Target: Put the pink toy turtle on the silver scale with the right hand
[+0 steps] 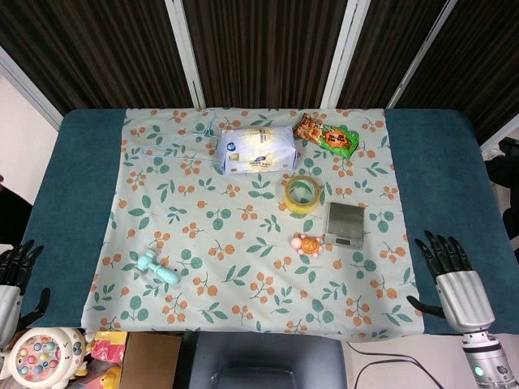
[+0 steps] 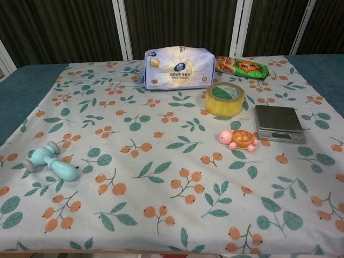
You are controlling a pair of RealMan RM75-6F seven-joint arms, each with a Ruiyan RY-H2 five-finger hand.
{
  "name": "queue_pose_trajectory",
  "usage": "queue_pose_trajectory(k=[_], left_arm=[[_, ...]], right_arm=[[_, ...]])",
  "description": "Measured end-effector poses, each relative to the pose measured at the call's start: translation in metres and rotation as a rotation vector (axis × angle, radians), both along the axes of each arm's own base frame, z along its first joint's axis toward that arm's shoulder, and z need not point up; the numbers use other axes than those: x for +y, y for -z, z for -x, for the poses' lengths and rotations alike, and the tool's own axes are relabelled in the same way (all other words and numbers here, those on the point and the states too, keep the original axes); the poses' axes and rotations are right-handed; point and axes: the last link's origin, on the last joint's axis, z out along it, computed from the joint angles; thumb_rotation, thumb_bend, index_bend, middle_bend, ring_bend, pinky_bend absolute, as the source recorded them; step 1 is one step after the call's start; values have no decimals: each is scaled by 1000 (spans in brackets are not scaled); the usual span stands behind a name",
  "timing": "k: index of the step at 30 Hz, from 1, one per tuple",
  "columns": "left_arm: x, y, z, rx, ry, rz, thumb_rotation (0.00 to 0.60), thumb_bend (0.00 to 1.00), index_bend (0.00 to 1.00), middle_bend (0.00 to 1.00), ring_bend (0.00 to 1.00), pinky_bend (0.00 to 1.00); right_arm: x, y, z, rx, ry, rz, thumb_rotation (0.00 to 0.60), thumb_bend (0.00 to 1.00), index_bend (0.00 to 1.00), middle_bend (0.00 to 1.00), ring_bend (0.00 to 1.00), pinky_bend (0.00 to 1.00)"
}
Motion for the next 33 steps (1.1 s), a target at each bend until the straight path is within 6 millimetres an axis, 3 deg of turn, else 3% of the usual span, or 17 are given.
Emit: queue_pose_trajectory(k=[8,11,15,22,28,33], left_arm=[[3,5,-1,-11,14,31,600,469,0,0,0,97],[2,8,-2,-18,16,64,600,470,0,0,0,96],[1,9,-2,-25,-2,103,600,470,0,0,0,96],[1,7,-3,-38,9,97,600,470,0,0,0,96],[-2,5,-3,-40,15,97,600,470,0,0,0,97],[-4,5,-3,-39,19,95,600,470,0,0,0,97]], right_arm=[[-7,5,4,14,18,-25,600,169,0,0,0,0],[-16,11,3,23,16,-51,600,269,4,0,0,0],[-33,23,1,48,9,-114,600,418,105,0,0,0],[-80,62,-16,158,-58,-261,600,711,270,0,0,0],[-109,88,-30,246,-90,-298,600,779,368,0,0,0],[-125,105,-34,298,-78,-319,600,784,392,0,0,0]])
